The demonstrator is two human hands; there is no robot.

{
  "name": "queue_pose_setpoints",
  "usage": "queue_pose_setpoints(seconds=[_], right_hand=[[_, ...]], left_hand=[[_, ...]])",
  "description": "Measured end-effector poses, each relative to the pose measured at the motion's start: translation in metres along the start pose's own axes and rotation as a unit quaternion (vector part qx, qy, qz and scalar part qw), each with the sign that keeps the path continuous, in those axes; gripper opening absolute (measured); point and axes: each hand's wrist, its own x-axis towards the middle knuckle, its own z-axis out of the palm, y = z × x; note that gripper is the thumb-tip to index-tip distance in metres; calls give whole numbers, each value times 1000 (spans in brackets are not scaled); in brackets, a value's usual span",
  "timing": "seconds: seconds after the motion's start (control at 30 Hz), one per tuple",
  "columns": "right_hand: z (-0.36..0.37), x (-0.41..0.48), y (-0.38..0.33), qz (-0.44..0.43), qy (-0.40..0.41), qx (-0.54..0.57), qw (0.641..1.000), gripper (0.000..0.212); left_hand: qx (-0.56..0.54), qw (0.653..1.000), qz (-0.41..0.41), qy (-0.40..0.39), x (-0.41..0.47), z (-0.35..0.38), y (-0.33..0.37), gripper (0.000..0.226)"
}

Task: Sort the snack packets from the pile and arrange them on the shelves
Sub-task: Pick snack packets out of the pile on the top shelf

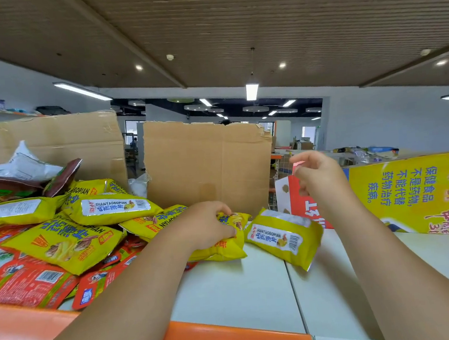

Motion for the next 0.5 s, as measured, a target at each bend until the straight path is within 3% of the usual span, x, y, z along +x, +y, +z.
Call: queue_pose_setpoints(seconds=[0.07, 0.13, 0.23, 0.33, 0.4, 0.5], right_hand=[[1, -1, 1, 13, -50, -91, 995, 21], [6, -5, 4, 25, -148, -222, 963, 11], [16, -15, 11, 61, -280, -371, 883, 41], [24, -24, 11, 54, -331, -462, 821, 73], [27, -26, 12, 35, -324, -481, 814, 74], [22, -21, 10, 46, -273, -426, 861, 58]], left_hand=[[3, 1000, -1, -5, 0, 0, 0, 43], [7, 1000, -3, -6, 0, 0, 0, 43], [17, 1000, -3, -5, 0, -1, 1, 43], [19, 1000, -3, -8, 0, -1, 2, 42], [17, 1000, -3, -11, 0, -1, 3, 43], [16, 1000, -5, -13, -1, 0, 4, 42]])
